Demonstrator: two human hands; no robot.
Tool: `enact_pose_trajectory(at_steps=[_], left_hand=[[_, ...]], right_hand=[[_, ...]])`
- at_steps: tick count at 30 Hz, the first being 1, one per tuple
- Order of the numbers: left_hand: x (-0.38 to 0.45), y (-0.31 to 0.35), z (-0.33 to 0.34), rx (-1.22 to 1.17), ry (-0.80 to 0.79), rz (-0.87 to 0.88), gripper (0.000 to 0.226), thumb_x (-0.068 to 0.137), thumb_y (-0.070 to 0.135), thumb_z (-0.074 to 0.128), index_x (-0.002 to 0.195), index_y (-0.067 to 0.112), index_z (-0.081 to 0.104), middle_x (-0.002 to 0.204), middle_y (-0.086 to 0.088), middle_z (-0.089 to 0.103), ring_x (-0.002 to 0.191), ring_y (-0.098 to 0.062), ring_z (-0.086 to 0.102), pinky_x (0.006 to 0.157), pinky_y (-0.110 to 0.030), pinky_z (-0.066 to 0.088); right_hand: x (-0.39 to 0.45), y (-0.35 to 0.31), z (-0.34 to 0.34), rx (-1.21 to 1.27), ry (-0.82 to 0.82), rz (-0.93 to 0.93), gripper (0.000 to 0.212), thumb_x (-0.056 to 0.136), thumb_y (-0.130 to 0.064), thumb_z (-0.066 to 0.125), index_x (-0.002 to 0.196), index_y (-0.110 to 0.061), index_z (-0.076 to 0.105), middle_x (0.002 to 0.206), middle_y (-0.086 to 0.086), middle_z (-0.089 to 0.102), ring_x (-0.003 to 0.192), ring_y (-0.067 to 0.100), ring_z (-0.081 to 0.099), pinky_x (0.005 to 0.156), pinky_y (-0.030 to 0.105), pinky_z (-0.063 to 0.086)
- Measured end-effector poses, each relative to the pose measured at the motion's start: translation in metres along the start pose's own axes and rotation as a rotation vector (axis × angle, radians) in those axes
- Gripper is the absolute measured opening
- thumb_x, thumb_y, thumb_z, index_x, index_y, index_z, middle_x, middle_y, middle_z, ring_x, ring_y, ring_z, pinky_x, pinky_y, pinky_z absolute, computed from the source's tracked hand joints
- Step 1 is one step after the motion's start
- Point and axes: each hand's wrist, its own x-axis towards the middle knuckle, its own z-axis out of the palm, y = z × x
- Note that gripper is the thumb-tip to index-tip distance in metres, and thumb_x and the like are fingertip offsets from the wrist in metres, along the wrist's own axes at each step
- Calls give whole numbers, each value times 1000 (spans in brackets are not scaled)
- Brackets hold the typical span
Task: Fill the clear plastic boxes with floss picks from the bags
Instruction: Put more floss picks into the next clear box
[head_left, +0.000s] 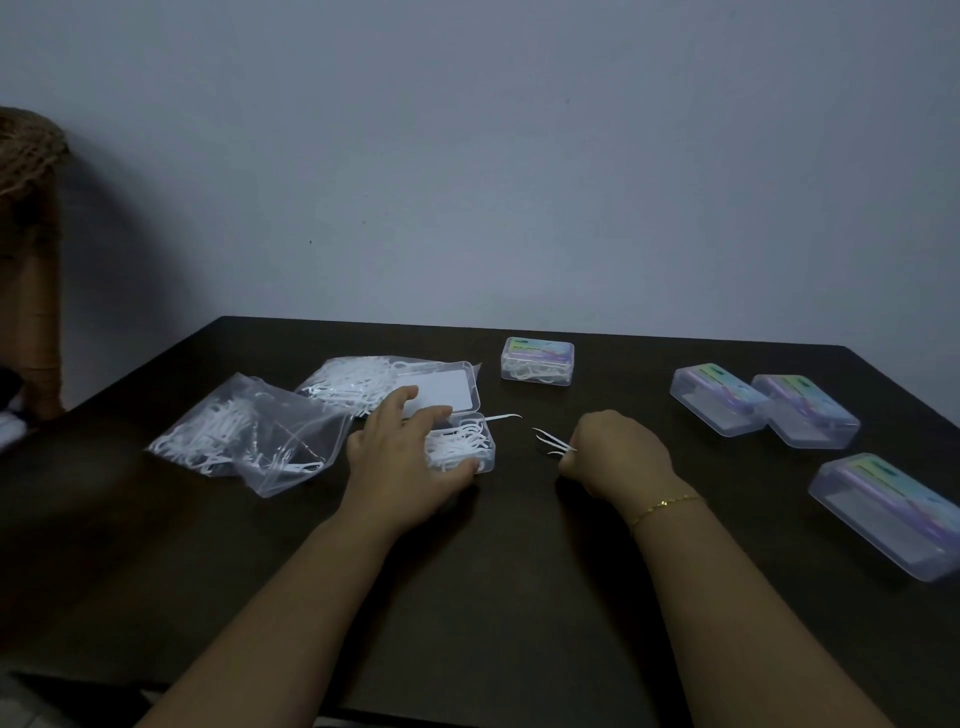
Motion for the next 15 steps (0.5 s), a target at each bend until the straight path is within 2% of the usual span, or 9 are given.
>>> enact_pose_trajectory(at_steps=[6,8,12,15], left_hand=[[-2,-3,1,-115,-16,53,65,74,46,75,133,35,49,152,11,16,136,-14,30,112,-41,31],[-2,-3,1,-155,-20,81,66,74,43,77,133,34,49,152,11,17,135,-12,32,110,-38,34],[-3,-2,1,-203,-62,147,73,72,43,79,136,35,45,151,14,17,134,-6,30,109,-35,37],[-4,-3,3,-256,-90,206,84,67,45,81,139,35,39,150,14,19,130,-1,31,109,-33,36]], right_hand=[[11,-8,-8,110,-143,75,31,89,-32,57,114,-14,63,105,7,62,96,23,60,91,38,50],[11,-6,-8,207,-141,70,28,90,-29,56,111,-13,65,105,8,63,96,22,61,91,38,51],[4,1,-3,463,80,-43,18,92,-21,55,96,-17,72,93,4,68,84,19,62,84,37,54],[-6,-2,-4,699,210,-155,18,93,-21,55,97,-17,72,86,-6,66,76,11,60,67,25,51]])
